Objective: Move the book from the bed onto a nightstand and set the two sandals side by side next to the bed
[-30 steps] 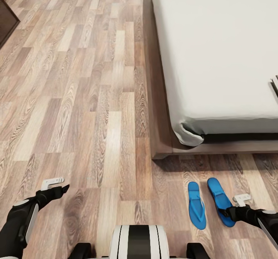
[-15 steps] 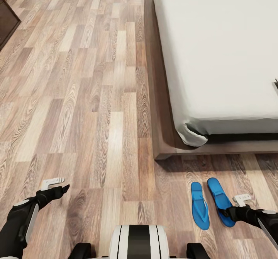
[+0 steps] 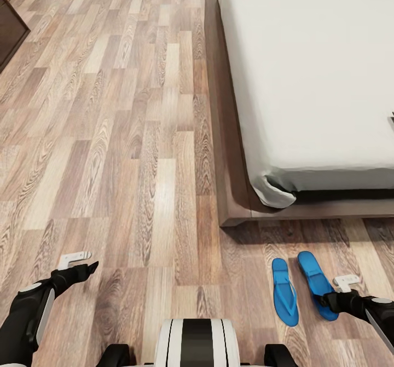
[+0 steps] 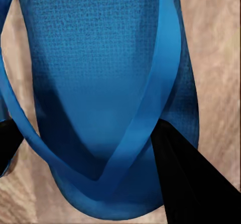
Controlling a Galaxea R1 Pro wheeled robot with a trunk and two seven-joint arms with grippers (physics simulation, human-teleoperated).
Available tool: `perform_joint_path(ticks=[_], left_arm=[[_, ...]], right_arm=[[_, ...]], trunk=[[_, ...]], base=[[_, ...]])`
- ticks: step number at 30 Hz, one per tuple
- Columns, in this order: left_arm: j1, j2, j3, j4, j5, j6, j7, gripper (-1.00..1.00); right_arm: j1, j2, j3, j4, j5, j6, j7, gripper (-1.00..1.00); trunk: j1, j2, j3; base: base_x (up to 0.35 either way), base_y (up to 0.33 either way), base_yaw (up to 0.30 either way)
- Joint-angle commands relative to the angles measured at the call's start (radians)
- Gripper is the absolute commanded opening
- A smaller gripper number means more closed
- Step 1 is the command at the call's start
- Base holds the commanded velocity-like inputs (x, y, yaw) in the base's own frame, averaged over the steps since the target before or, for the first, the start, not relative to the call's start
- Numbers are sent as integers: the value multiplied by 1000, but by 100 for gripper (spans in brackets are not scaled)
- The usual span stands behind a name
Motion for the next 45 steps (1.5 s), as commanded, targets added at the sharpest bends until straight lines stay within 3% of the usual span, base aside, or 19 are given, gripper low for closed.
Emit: perform_joint_path(ticks=[1, 3, 6, 25, 29, 45], left_arm=[[-1, -1, 3, -1, -10, 3, -10, 100], [-1, -4, 3, -1, -11, 3, -10, 100], [-1, -6, 3, -1, -12, 3, -10, 100], [-1, -7, 3, -1, -12, 3, -10, 100], [-1, -7, 3, -1, -12, 3, -9, 100], [-1, -7, 3, -1, -12, 2, -10, 100]], right_arm=[[0, 1, -4, -1, -2, 9, -33, -100], [0, 2, -4, -2, -2, 9, -91, -100], [0, 4, -4, -1, -2, 9, -123, -100], [0, 10, -3, -1, -2, 9, -177, -100], [0, 41, -2, -1, -1, 9, -261, -100], [0, 46, -2, -1, 0, 9, -272, -100]], trunk=[[0, 0, -1], [0, 0, -1], [0, 0, -1], [0, 0, -1], [0, 0, -1], [0, 0, -1]], base=[[0, 0, 0], [0, 0, 0], [0, 0, 0], [0, 0, 0], [0, 0, 0], [0, 51, 0]])
